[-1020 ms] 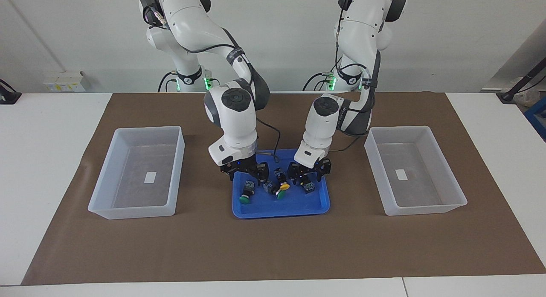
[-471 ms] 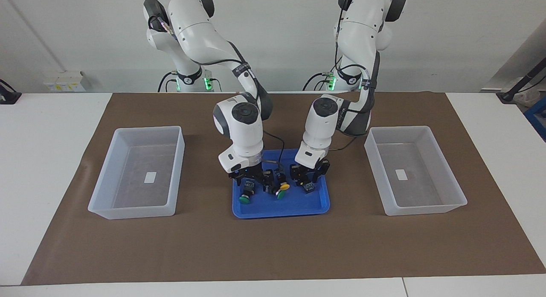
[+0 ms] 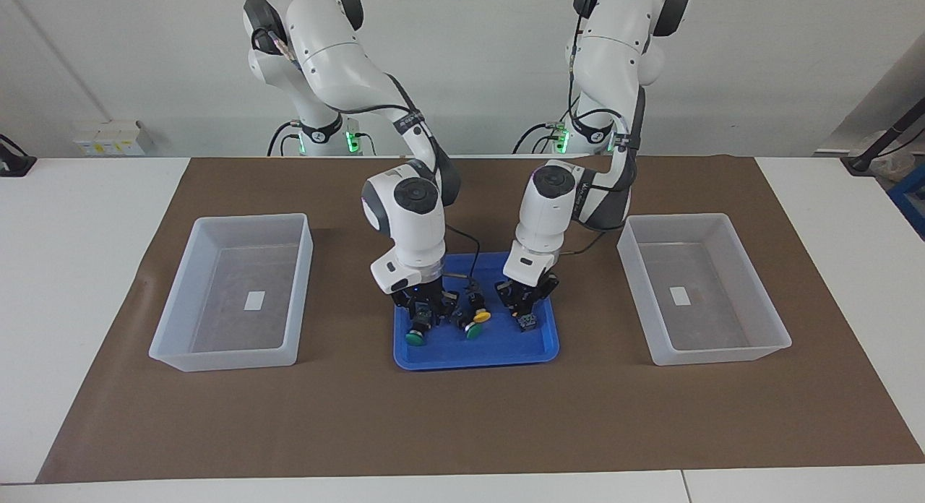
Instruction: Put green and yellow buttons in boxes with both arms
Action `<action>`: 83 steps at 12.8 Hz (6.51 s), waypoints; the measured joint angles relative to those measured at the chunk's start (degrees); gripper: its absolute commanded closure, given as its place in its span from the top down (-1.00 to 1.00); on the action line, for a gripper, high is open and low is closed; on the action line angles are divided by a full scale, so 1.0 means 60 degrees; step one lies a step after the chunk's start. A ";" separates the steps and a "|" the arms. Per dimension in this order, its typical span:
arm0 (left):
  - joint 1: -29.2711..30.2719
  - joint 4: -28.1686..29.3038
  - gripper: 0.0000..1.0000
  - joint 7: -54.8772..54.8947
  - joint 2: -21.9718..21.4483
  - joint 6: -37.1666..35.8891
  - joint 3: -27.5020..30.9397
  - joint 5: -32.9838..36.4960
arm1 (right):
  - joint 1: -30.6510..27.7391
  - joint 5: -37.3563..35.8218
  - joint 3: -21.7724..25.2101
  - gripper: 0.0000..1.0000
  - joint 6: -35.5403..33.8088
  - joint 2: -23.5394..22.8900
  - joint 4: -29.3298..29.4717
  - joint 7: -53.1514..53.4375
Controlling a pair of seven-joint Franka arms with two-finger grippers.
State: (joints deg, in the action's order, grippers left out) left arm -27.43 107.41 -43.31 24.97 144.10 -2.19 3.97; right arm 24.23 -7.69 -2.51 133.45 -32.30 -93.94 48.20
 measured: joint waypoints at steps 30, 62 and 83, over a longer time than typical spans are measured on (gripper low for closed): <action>0.4529 0.1149 1.00 0.7023 -0.1528 -0.1657 0.0037 -0.0553 | -0.6141 0.0828 0.0111 0.59 0.0995 0.3366 -0.4736 -0.9423; -0.0319 -0.0551 1.00 0.1235 -0.0020 0.1001 -0.0203 -0.1726 | -0.0495 0.1247 -0.0740 1.00 0.3250 0.0748 -0.1865 -0.6934; -0.0688 -0.0321 1.00 0.1218 -0.0013 0.1009 -0.0190 -0.1730 | -0.1400 0.1662 -0.0733 -1.00 0.3185 0.2542 -0.2771 -0.6046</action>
State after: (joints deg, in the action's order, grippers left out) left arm -31.56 105.48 -36.00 24.89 150.16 -3.33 -6.41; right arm 15.83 2.28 -6.91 152.56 -17.05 -110.56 11.92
